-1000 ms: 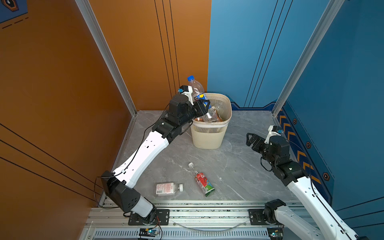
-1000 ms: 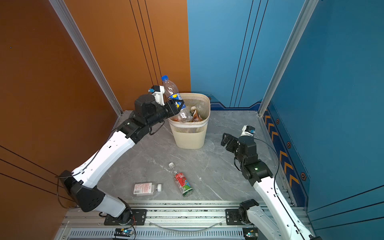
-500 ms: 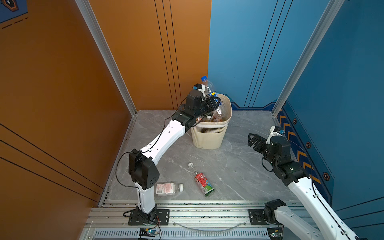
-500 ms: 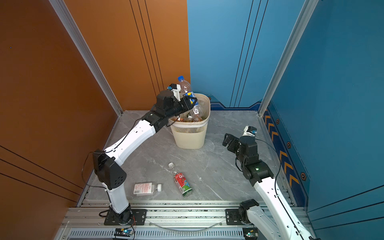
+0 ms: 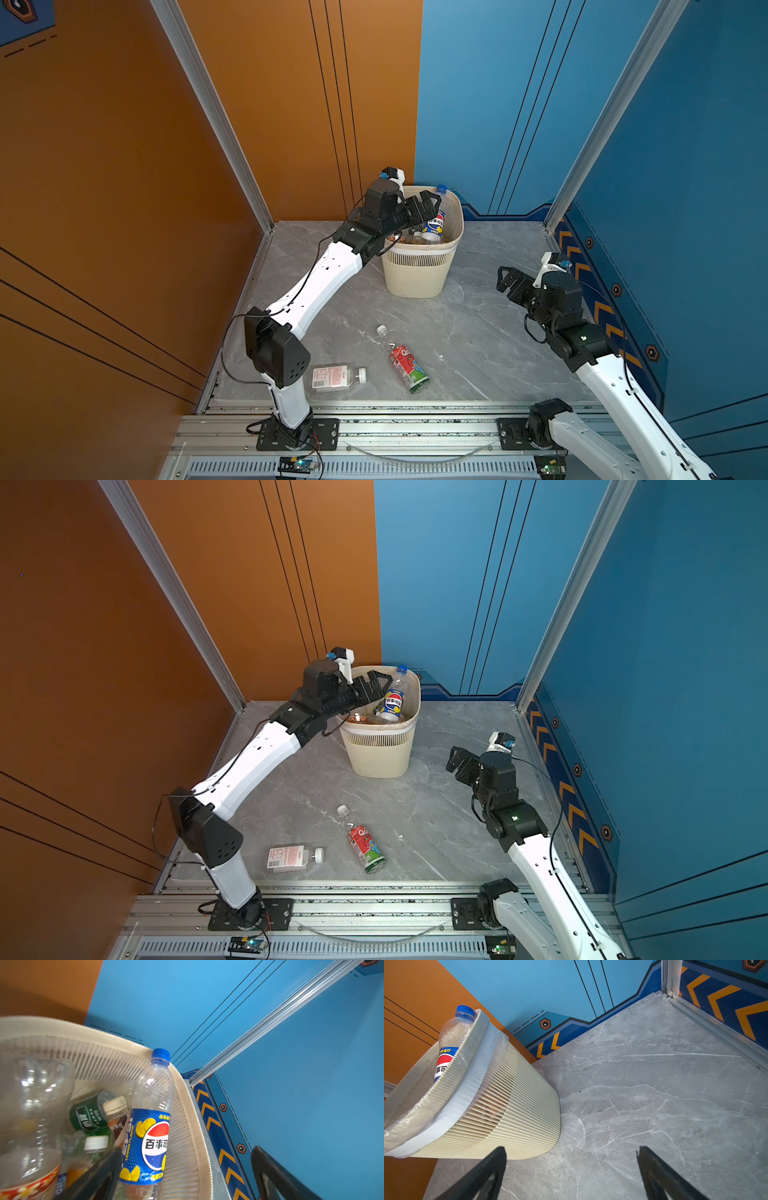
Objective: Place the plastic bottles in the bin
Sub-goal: 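Open the left gripper to drop the Pepsi bottle and withdraw, then lower the right gripper onto the red Qoo bottle and close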
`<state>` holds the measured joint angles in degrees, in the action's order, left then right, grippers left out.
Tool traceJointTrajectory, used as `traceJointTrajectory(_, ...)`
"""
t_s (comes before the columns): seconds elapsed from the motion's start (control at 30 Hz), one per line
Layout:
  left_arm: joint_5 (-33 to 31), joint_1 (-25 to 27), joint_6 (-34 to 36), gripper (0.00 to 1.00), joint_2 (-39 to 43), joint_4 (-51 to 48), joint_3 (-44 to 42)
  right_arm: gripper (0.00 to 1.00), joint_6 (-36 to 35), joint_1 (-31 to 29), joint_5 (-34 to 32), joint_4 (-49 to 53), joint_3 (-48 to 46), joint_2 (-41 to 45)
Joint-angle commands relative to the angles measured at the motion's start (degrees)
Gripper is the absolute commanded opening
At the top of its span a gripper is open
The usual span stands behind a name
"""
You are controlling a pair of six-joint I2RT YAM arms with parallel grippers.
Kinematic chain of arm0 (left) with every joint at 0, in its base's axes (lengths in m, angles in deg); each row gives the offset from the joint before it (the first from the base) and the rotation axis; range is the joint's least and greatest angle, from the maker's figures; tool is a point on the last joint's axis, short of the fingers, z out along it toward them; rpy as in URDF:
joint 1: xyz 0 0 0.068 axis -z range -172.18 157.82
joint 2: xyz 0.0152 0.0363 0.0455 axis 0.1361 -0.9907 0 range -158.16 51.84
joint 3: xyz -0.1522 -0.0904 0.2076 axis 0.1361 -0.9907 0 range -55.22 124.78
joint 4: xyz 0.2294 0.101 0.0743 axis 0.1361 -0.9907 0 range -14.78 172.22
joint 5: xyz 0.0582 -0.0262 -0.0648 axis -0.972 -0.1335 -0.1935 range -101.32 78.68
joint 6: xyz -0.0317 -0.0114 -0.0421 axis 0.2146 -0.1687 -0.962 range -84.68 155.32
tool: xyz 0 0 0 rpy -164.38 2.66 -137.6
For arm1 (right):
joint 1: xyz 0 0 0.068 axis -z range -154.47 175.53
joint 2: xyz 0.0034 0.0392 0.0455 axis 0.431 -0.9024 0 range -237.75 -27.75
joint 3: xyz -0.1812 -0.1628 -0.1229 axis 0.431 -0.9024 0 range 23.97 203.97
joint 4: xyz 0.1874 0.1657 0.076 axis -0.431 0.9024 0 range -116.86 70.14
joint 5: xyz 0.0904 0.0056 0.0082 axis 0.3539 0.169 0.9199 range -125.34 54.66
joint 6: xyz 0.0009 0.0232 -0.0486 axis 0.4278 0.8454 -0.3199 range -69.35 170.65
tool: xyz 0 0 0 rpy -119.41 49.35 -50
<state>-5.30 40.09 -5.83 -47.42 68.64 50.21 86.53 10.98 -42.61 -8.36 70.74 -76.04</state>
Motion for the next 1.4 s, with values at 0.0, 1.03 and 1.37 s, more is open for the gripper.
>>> traceJointTrajectory(0.0, -4.01, -0.78, 6.23, 0.98, 7.2, -0.71, -2.83, 1.0, -0.83, 0.39, 0.33, 1.67, 1.66, 0.65)
traceJointTrajectory(1.03, -24.17, -8.93, 11.79, 0.98, 50.86, -4.51, -61.71, 1.0, 4.59, -41.95, -3.72, 1.19, 0.49, -19.32)
traceJointTrajectory(1.37, -22.28, -11.5, 10.15, 0.98, 52.48, -4.7, -63.53, 1.0, 6.46, -52.59, -2.9, 0.04, 4.34, -33.61)
